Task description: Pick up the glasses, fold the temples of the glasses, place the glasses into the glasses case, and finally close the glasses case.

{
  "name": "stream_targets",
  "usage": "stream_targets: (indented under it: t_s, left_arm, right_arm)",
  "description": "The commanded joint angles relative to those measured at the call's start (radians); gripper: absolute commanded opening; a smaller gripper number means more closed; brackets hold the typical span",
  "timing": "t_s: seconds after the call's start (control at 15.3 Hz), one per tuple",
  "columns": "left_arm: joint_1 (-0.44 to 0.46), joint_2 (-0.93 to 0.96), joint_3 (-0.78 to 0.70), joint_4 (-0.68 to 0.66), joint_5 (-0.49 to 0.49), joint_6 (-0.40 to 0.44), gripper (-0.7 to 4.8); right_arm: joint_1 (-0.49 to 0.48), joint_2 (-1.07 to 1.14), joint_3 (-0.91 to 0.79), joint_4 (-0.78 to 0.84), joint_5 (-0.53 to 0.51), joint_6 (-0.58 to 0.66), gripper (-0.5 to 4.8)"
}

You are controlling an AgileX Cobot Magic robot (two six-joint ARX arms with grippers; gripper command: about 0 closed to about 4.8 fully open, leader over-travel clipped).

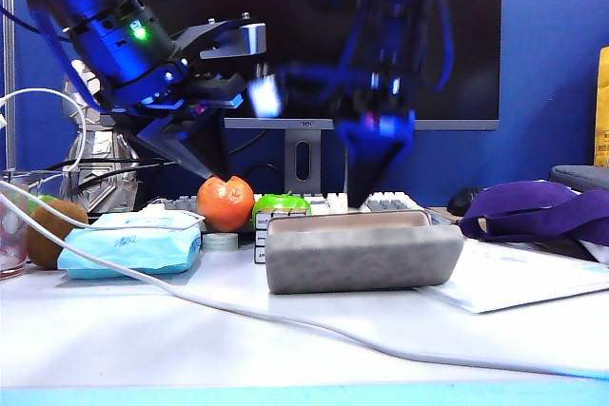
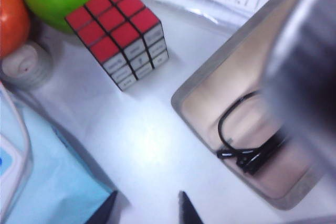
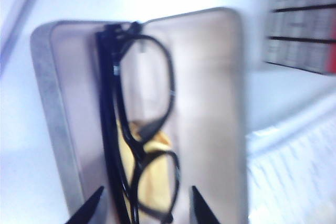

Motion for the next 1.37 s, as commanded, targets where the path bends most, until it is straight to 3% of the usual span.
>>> stream_targets:
  t_s: [0.07, 0.13, 0.2, 0.26, 0.39, 0.52, 0.65, 0.92, 0.98, 1.37]
  left_arm:
    - [0.000, -0.005, 0.003, -0.006, 0.001, -0.007, 1.51]
    - [0.000, -0.005, 0.003, -0.005, 0.001, -0.007, 1.50]
    - [0.000, -0.005, 0.003, -0.002, 0.000, -0.006, 1.41]
    - [0.002, -0.005, 0.003, 0.011, 0.001, -0.006, 1.04]
    - [0.014, -0.005, 0.003, 0.062, 0.012, 0.016, 0.13]
    - [0.057, -0.002, 0.003, 0.145, 0.099, 0.057, -0.07]
    - [0.092, 0.004, 0.003, 0.201, 0.163, 0.057, -0.07]
    - [0.133, 0.036, 0.003, 0.354, 0.322, 0.053, -0.07]
    - [0.132, 0.047, 0.003, 0.373, 0.328, 0.052, -0.07]
    - [0.132, 0.064, 0.006, 0.386, 0.408, 0.046, -0.07]
  right_arm:
    - [0.003, -0.062, 0.002, 0.005, 0.010, 0.130, 1.37]
    - [0.002, -0.077, 0.002, 0.011, 0.046, 0.187, 0.36]
    - [0.000, -0.086, 0.002, 0.016, 0.088, 0.233, -0.08]
    - [-0.006, -0.096, 0.002, 0.021, 0.168, 0.342, -0.05]
    - [-0.044, -0.106, 0.002, -0.027, 0.202, 0.493, -0.05]
    - [-0.104, -0.108, 0.002, -0.161, 0.186, 0.607, -0.05]
    - [-0.151, -0.108, 0.002, -0.249, 0.082, 0.631, -0.05]
    - [-0.254, -0.108, 0.000, -0.295, -0.317, 0.676, -0.06]
    - [-0.258, -0.109, 0.000, -0.303, -0.363, 0.674, -0.06]
    - [-0.319, -0.146, -0.003, -0.282, -0.371, 0.651, -0.06]
